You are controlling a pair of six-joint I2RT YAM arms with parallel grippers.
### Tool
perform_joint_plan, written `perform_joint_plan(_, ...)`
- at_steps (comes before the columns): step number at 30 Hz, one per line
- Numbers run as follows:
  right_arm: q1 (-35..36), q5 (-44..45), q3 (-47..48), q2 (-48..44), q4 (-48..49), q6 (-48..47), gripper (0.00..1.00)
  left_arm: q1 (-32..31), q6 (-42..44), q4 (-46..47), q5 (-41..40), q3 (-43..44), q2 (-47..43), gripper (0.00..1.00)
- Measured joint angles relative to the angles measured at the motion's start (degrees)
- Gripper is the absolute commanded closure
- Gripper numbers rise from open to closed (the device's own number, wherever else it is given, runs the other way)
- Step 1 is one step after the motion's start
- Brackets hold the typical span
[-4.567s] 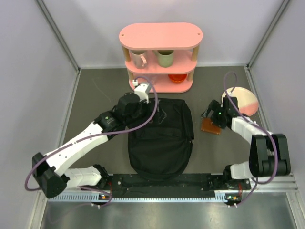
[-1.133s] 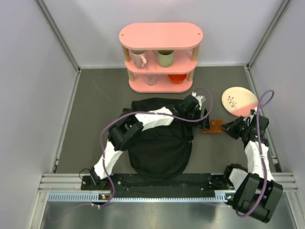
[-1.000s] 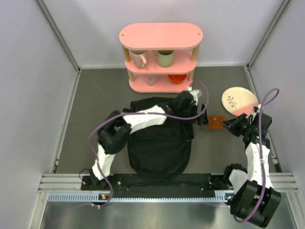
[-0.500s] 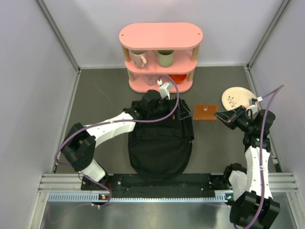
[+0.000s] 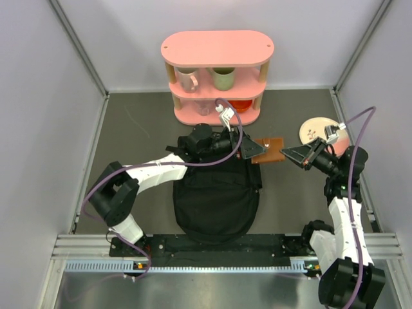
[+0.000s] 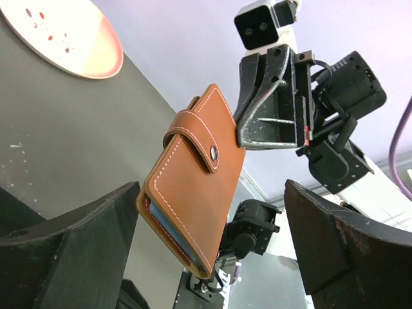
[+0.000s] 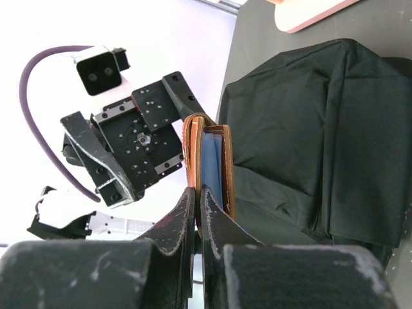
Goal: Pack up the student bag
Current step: Pick up the personal item from the center of the board, then place the personal item in the student bag.
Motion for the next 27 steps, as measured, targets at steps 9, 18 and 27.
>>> perform_joint_plan(9,0.09,-2.93,-1.62,1.77,4.96,2.71,1.00,0.04,-3.96,5.95,2.71,-0.92,2.21,0.72)
perform_joint_plan(18,0.33,-2.84,-0.66,2.47,-0.83,-2.47,0.18,0.22,-3.28,5.14,2.78,-1.09,2.56,1.00)
perform_joint_plan(27,0.39,1.97,1.75,-1.79,-15.85,-14.25,0.04,2.51,1.40,-4.13,-0.83,-8.79,-6.80,1.00)
